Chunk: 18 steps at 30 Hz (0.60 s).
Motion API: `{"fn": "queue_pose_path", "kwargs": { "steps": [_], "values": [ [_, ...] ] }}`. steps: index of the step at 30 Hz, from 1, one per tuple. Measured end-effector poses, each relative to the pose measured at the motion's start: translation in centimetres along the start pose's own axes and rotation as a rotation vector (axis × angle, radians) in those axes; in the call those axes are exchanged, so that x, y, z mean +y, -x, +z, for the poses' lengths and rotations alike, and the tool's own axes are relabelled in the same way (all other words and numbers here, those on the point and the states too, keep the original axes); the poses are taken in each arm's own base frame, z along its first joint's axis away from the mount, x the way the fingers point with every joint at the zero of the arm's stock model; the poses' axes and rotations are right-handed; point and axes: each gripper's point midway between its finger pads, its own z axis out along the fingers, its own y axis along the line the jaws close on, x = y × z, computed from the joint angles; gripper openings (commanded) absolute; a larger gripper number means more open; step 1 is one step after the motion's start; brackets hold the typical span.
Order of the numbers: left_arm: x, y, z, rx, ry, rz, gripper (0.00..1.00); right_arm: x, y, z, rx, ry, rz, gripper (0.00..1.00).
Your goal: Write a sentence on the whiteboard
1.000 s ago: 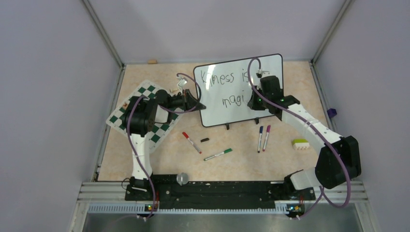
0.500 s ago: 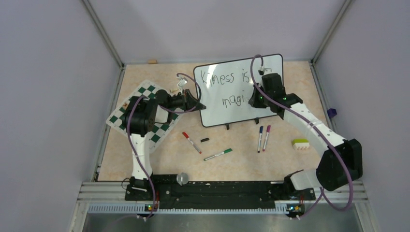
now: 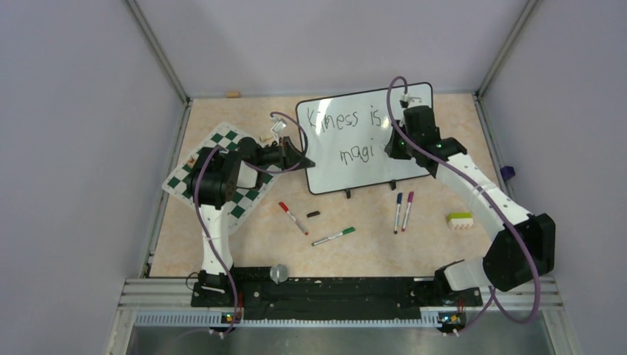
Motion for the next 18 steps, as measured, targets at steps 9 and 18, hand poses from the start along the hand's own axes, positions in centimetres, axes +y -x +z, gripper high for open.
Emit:
{"fn": "queue_pose_path", "kwargs": {
  "steps": [9, 18],
  "values": [
    [0.0, 0.0, 0.0, 0.001, 0.000, 0.000, 0.00, -0.1, 0.7, 0.6, -0.007, -0.016, -0.007, 0.00],
    [0.0, 0.0, 0.0, 0.001, 0.000, 0.000, 0.00, -0.2, 0.4, 1.0, 0.005, -0.026, -0.008, 0.00]
  ]
}}
